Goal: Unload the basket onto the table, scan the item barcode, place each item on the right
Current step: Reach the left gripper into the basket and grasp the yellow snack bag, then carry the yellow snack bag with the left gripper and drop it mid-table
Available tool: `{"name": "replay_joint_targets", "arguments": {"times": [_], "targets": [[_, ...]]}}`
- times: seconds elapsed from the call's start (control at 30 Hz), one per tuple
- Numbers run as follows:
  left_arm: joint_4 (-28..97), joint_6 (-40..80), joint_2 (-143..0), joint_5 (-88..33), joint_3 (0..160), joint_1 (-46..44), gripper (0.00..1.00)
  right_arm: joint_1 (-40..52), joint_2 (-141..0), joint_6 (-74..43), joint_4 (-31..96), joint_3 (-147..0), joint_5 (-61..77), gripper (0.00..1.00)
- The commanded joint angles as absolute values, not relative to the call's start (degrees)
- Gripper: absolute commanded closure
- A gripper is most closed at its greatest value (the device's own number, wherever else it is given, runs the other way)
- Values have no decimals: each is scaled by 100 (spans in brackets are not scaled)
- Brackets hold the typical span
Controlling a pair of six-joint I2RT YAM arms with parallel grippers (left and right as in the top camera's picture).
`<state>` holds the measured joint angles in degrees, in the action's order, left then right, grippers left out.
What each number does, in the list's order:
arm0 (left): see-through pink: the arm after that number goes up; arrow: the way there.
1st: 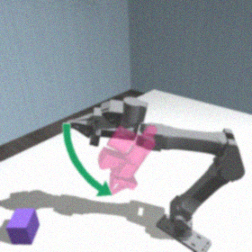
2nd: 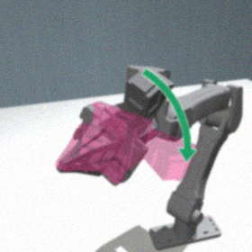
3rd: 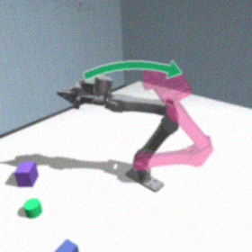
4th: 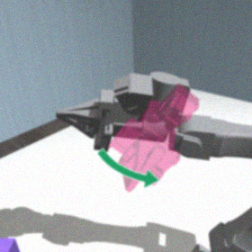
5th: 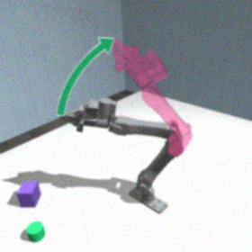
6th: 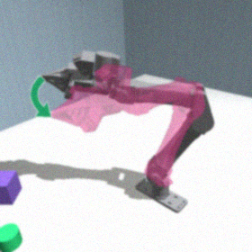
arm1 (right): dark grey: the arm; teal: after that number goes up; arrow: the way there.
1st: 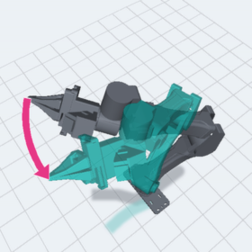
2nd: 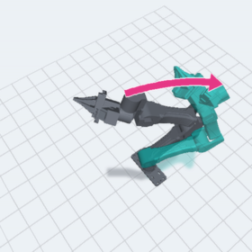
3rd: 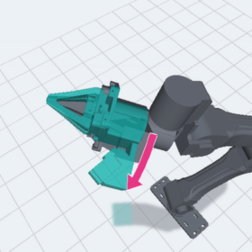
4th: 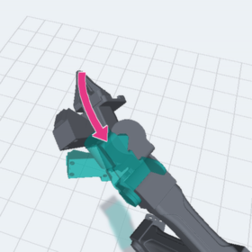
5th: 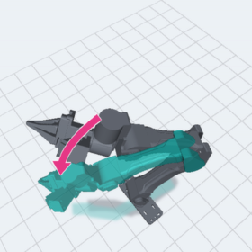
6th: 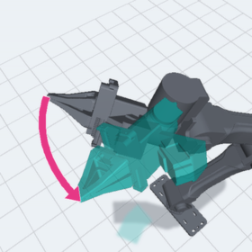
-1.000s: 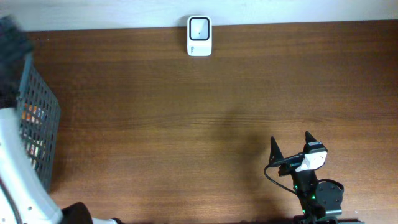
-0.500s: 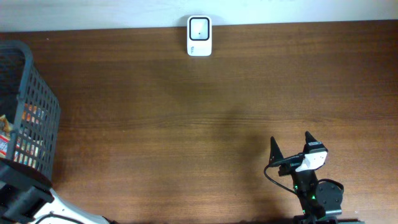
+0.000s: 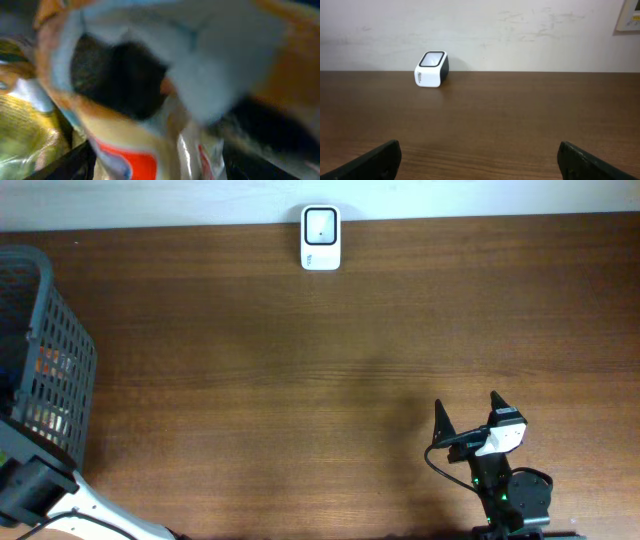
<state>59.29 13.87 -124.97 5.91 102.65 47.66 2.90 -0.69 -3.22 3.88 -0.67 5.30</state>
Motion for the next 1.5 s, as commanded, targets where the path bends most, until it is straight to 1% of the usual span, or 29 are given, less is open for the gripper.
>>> {"name": "replay_joint_targets", "arguments": {"times": [0.0, 0.03, 0.07, 0.1, 0.13, 0.23, 0.3, 0.4, 0.5, 0.6, 0.7, 0.83, 0.9, 1.03, 1.1, 1.2, 1.27, 1.37, 1.4, 1.47], "targets": [[5817, 1315, -12547, 642, 9935, 4779, 67, 338, -32, -349, 405, -32, 558, 2], [5806, 1315, -12545, 642, 9944, 4779, 76, 338, -32, -349, 408, -32, 558, 1], [5811, 1315, -12545, 639, 9985, 4779, 89, 338, -32, -349, 405, -32, 558, 1], [5815, 1315, -12545, 635, 10031, 4779, 97, 338, -32, -349, 405, -32, 558, 1], [5889, 1315, -12538, 633, 10156, 4779, 100, 338, -32, -351, 405, -32, 558, 1], [6204, 1313, -12512, 569, 10626, 4779, 100, 338, -32, -349, 405, -32, 558, 1], [6624, 1313, -12490, 508, 11225, 4777, 100, 338, -32, -349, 405, -32, 558, 1], [7529, 1310, -12422, 370, 12551, 4768, 100, 338, -32, -349, 405, -32, 558, 1], [8298, 1033, -12195, -235, 13987, 4681, 100, 338, -32, -349, 405, -32, 558, 1], [8849, 908, -11705, -519, 15367, 4211, 100, 336, -32, -349, 405, -32, 558, 1], [8954, 906, -11192, -517, 15723, 3424, 100, 338, -32, -349, 408, -32, 558, 1], [9282, 801, -10881, -504, 15712, 1691, 100, 338, -32, -349, 408, -32, 558, 1], [9483, 803, -10940, -475, 15583, 1057, 100, 338, -32, -349, 408, -32, 558, 1], [9564, 803, -11205, -473, 14682, -353, 100, 338, -32, -349, 405, -32, 558, 1], [9456, 805, -11426, -403, 14077, -797, 100, 338, -32, -351, 408, -32, 558, 1], [9098, 827, -11786, 235, 12709, -1332, 97, 338, -32, -351, 405, -32, 558, 1], [8541, 825, -11887, 436, 11572, -1673, 96, 338, -32, -349, 405, -32, 558, 1], [7564, 825, -11913, 440, 10355, -2150, 95, 338, -32, -349, 405, -32, 558, 1], [7367, 825, -11913, 443, 10191, -2250, 92, 338, -32, -351, 405, -32, 558, 1], [7046, 825, -11915, 604, 10031, -2486, 73, 338, -32, -349, 405, -32, 558, 1]]}}
